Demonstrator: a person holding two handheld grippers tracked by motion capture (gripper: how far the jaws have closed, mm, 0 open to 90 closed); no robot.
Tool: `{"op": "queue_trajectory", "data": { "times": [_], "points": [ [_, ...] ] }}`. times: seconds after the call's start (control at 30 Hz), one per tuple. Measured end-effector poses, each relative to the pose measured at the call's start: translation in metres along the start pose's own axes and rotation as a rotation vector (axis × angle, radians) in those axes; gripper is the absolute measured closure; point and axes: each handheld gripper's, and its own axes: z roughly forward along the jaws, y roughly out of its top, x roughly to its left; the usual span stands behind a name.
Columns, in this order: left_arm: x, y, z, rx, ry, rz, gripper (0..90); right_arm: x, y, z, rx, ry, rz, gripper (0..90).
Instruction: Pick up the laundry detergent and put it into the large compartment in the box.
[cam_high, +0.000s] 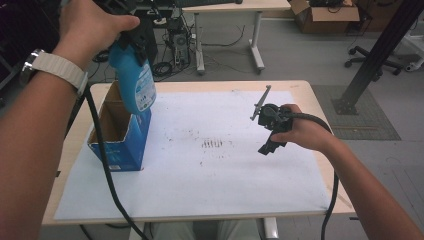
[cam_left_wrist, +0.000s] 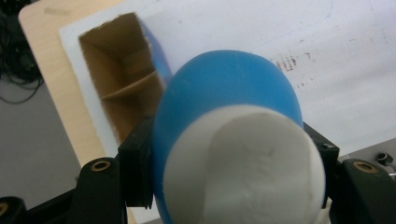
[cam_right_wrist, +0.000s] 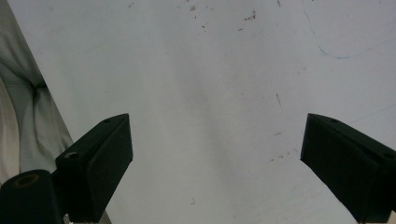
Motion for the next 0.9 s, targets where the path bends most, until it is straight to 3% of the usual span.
{"op": "queue_trajectory", "data": {
  "times": [0.3,0.6,0.9],
  "points": [
    [0.028,-0.007,-0.004,-0.014,0.015,-0.108,37.1,0.000,0.001,0.001,-0.008,0.000,-0.002,9.2],
    [0.044,-0.013,0.005,-0.006,0.055,-0.160,37.2,0.000,0.002,0.000,-0.010,-0.001,-0.004,9.2],
    [0.057,-0.019,0.021,0.011,0.049,-0.193,37.2,0.000,0.002,0.001,-0.012,-0.001,0.000,9.1]
  ]
}}
